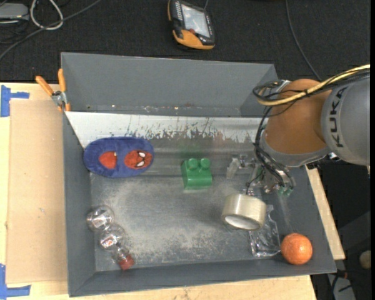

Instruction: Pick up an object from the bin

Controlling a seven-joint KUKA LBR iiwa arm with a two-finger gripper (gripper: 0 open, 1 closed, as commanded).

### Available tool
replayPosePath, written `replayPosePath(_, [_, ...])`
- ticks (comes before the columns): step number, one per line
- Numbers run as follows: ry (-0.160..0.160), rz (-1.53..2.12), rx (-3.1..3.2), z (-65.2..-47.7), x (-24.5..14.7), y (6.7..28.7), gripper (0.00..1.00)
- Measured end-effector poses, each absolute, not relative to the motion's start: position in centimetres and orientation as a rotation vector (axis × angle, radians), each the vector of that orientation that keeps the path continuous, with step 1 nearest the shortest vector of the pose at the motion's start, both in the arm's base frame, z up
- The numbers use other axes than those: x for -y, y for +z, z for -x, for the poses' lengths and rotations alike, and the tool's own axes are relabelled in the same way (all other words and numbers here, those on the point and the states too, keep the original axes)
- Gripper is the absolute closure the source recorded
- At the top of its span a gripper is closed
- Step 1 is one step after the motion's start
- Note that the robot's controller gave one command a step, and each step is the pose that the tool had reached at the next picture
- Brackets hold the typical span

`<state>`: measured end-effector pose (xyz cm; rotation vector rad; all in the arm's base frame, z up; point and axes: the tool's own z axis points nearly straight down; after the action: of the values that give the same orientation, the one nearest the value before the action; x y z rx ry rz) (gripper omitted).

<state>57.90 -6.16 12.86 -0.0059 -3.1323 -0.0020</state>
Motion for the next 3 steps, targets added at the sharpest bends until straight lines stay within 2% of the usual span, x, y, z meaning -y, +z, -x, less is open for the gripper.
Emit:
replayPosePath(1, [-0.001, 0.001, 3.14, -58.1, 6.1, 13.4, 0.0])
replayPosePath(2, [-0.002, 0.197, 3.128, -50.9, 3.6, 6.9, 0.0])
replayPosePath(3, [0.0, 0.217, 3.142, -49.9, 6.9, 12.8, 0.0])
